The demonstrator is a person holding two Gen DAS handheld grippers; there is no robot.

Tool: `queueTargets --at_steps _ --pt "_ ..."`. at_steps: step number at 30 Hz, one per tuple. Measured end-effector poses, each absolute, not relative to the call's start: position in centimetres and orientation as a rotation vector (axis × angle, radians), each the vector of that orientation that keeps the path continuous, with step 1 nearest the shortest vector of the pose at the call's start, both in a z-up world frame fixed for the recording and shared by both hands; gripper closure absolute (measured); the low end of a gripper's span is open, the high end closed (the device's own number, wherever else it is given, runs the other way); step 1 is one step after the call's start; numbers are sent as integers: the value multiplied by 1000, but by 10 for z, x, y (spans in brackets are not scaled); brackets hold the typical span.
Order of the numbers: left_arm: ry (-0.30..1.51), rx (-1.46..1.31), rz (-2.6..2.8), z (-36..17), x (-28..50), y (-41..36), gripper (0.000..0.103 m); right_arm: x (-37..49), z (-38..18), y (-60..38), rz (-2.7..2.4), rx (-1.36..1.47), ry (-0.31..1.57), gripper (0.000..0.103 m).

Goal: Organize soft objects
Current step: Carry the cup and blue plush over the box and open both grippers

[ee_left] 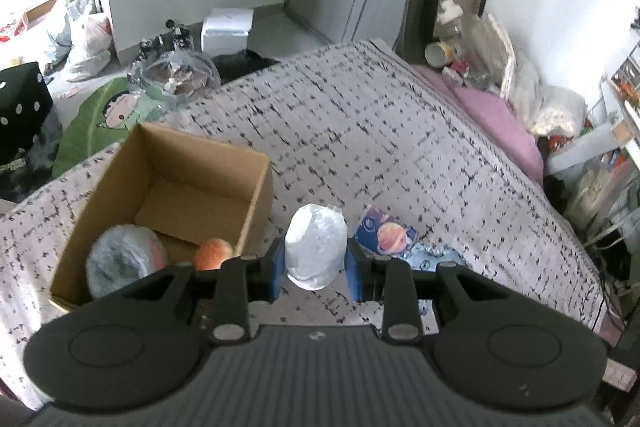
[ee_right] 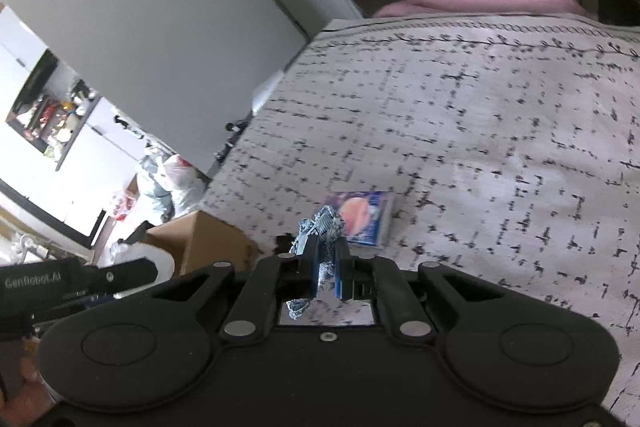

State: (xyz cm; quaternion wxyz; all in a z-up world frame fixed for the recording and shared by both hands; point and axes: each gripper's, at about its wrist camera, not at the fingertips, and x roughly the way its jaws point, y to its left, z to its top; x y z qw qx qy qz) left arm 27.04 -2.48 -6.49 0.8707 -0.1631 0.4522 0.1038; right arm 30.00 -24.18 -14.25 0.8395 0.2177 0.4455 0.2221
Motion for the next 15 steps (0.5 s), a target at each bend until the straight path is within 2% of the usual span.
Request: queueTargets --at_steps 15 --pt "906 -370 270 -49 256 29 73 284 -101 -207 581 411 842 96"
